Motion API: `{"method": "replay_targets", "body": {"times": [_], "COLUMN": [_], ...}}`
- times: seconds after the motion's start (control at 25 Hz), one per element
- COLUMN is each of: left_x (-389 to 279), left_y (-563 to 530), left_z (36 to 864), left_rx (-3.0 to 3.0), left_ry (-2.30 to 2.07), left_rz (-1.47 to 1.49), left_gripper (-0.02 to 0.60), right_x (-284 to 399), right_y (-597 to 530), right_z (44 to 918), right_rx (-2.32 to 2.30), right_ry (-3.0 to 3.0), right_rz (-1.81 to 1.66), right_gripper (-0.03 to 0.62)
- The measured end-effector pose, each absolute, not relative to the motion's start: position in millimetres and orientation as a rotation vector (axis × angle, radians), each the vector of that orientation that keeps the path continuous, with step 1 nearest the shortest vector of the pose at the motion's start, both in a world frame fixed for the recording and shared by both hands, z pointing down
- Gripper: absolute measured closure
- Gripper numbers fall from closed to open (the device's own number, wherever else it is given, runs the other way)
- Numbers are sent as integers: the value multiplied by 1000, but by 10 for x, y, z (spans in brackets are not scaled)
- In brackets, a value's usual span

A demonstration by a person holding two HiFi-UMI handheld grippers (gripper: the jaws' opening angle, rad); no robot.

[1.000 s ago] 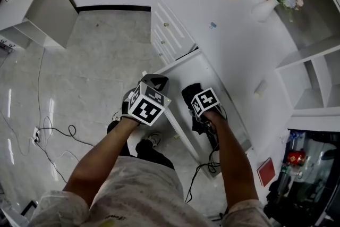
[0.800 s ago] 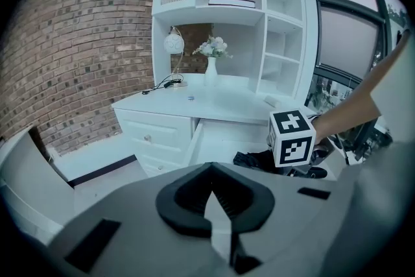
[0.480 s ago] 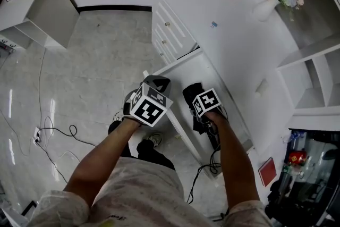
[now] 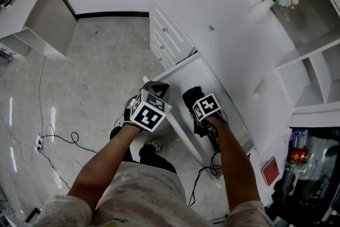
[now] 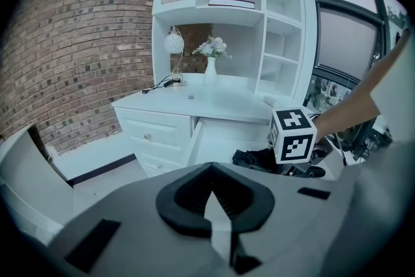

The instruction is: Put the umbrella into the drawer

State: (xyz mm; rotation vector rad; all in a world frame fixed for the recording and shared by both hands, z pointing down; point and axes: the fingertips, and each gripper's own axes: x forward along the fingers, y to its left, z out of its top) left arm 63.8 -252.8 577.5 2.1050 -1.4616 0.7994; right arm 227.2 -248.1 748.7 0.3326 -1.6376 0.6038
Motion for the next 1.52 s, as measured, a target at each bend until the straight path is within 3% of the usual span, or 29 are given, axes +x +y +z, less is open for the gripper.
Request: {"method": "replay_targets", "body": {"times": [0.8,1.52], "left_x": [538,577], "left_y": [-2541,-2816], "left_z": [5586,5136], "left_rx": [2163,2277], "left_ry": [-1439,-1394], "left_rz": [806,723], "left_gripper": [586,586], "right_x": [2242,2122], "right_y": [-2498,-2806], "right_z": [7270,6389], "right_rx": [362,633], "right_ry": [-1646,-1812], "right_rz": [623,736], "right_gripper": [329,330]}}
